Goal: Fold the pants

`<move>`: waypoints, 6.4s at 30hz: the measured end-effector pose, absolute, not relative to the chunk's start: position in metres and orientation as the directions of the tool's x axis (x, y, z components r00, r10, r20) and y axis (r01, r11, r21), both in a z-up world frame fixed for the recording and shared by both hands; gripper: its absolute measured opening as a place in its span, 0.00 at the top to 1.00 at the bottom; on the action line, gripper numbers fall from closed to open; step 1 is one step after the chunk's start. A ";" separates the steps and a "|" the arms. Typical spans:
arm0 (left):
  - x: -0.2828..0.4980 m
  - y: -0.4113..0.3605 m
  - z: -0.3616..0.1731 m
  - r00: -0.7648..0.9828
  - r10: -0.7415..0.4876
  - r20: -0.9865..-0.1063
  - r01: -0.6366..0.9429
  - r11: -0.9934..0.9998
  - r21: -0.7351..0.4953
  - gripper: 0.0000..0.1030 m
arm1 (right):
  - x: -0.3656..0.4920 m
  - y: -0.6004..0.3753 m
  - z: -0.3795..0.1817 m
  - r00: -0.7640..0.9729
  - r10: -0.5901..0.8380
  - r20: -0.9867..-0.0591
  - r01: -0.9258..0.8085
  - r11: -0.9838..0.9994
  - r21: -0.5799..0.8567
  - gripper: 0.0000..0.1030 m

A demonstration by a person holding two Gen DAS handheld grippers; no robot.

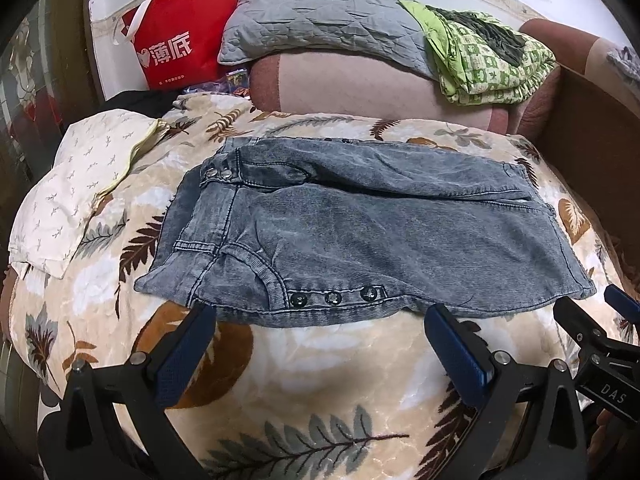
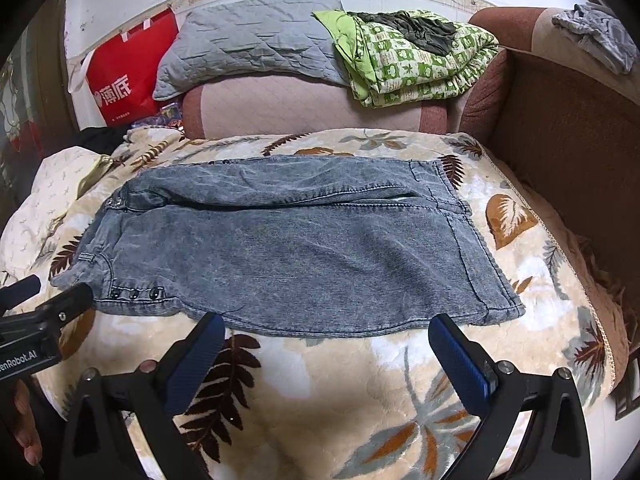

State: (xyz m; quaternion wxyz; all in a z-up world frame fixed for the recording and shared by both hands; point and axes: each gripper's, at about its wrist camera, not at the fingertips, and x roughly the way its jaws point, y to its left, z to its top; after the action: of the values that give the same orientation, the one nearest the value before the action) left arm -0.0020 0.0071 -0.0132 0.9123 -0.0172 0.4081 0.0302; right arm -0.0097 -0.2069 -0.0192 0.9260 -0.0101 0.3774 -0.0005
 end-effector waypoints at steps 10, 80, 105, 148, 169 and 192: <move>-0.002 0.008 -0.013 0.665 0.042 -0.746 -0.072 0.997 -0.007 0.00 | -0.010 -0.206 -0.019 0.715 -0.007 -0.699 -0.007 1.000 -0.017 0.00; 0.323 0.225 -0.065 0.473 -0.014 -0.881 -0.266 0.951 -0.158 0.08 | 0.369 -0.460 -0.071 0.455 0.155 -0.877 0.232 0.930 0.285 0.35; 0.394 0.216 -0.097 0.385 -0.132 -0.914 -0.252 0.937 -0.241 0.97 | 0.403 -0.433 -0.100 0.406 0.055 -0.912 0.170 0.976 0.135 0.74; 0.073 0.180 -0.005 0.612 -0.116 -0.782 -0.132 0.960 -0.245 0.31 | 0.072 -0.461 -0.086 0.511 0.250 -0.823 0.366 0.803 0.471 0.33; 0.093 0.160 -0.093 0.531 0.077 -0.844 -0.148 0.989 -0.002 0.16 | 0.229 -0.418 -0.075 0.450 -0.084 -0.889 0.222 0.975 0.020 0.86; 0.090 0.130 -0.065 0.621 0.040 -0.783 -0.091 0.996 -0.022 0.15 | 0.035 -0.441 -0.104 0.548 0.291 -0.784 0.518 0.617 0.592 0.37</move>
State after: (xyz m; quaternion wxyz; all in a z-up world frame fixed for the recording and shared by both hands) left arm 0.0898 0.1295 -0.0646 0.8999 -0.0297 0.4336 0.0364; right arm 0.0353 -0.4409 -0.1045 0.7669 0.4312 0.4694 -0.0740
